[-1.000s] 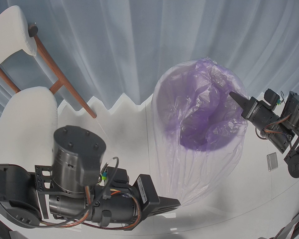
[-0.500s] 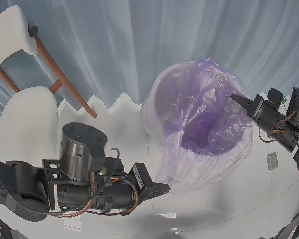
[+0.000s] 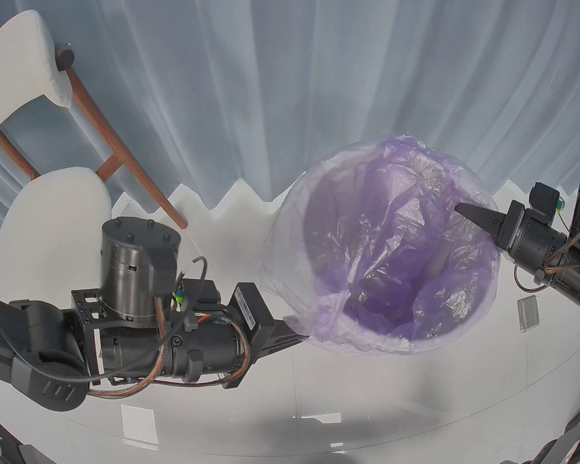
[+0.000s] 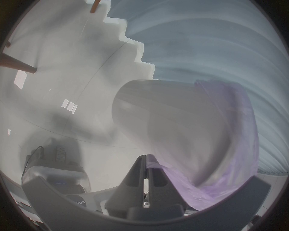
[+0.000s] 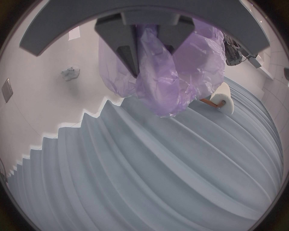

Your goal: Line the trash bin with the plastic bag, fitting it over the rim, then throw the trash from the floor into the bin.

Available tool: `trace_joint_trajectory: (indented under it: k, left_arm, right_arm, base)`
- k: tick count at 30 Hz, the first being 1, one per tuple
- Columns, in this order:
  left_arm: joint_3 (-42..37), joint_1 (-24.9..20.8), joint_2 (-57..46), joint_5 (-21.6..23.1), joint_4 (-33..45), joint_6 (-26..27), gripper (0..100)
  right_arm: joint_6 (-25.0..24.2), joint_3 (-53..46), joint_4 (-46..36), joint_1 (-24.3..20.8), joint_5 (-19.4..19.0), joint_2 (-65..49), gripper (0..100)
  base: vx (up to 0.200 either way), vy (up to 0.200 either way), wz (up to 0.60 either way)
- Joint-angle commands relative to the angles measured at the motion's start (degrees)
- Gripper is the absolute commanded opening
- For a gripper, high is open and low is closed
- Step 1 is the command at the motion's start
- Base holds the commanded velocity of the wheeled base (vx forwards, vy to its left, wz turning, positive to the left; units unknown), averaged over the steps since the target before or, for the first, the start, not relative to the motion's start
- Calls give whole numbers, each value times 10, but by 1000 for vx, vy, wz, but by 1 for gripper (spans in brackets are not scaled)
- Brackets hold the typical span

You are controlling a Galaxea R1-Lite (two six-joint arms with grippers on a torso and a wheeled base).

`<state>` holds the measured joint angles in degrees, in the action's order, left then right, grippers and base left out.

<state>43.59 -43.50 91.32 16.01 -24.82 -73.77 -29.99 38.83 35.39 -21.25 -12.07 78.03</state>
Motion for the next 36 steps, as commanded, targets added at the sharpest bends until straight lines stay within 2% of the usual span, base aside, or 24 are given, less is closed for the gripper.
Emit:
trace_joint_trajectory:
  k: [1, 7, 8, 11, 17, 21, 23, 26, 29, 32, 36]
  left_arm:
    - [-9, 3, -1, -3, -1, 0, 0]
    - [-46, -20, -42, 18, -1, -1, 0]
    - [-57, -32, -55, 32, 3, -1, 100]
    - [-82, -34, -85, 46, 0, -2, 100]
    - [-117, -35, -118, 42, -1, 0, 100]
    - [-180, -29, -216, 69, -9, 0, 100]
    - [-184, -8, -247, 82, -33, -2, 100]
    - [-171, 56, -272, 119, -82, -6, 100]
    - [-134, 114, -265, 195, -98, -9, 100]
    - [-101, 137, -235, 240, -102, -28, 100]
    - [-73, 138, -178, 246, -108, -41, 100]
  right_arm:
    - [3, -4, -1, 0, -1, -13, 0]
    - [14, -5, 1, 1, -1, -11, 0]
    - [14, -5, 3, 0, -1, -11, 0]
    - [14, -5, 3, 1, -1, -12, 0]
    - [15, -5, 3, 1, -1, -11, 0]
    - [12, -5, 2, 5, -7, -13, 0]
    - [12, -9, 2, 7, -24, -13, 0]
    - [11, -24, 5, 7, -58, -14, 0]
    - [10, -29, 6, 7, -74, -16, 0]
    - [9, -29, 6, 7, -80, -16, 0]
    - [4, -27, 6, 2, -80, -25, 0]
  base:
    - [0, 0, 0]
    - [0, 0, 0]
    - [0, 0, 0]
    - [0, 0, 0]
    - [0, 0, 0]
    - [0, 0, 0]
    - [0, 0, 0]
    - [0, 0, 0]
    - [0, 0, 0]
    - [0, 0, 0]
    - [0, 0, 0]
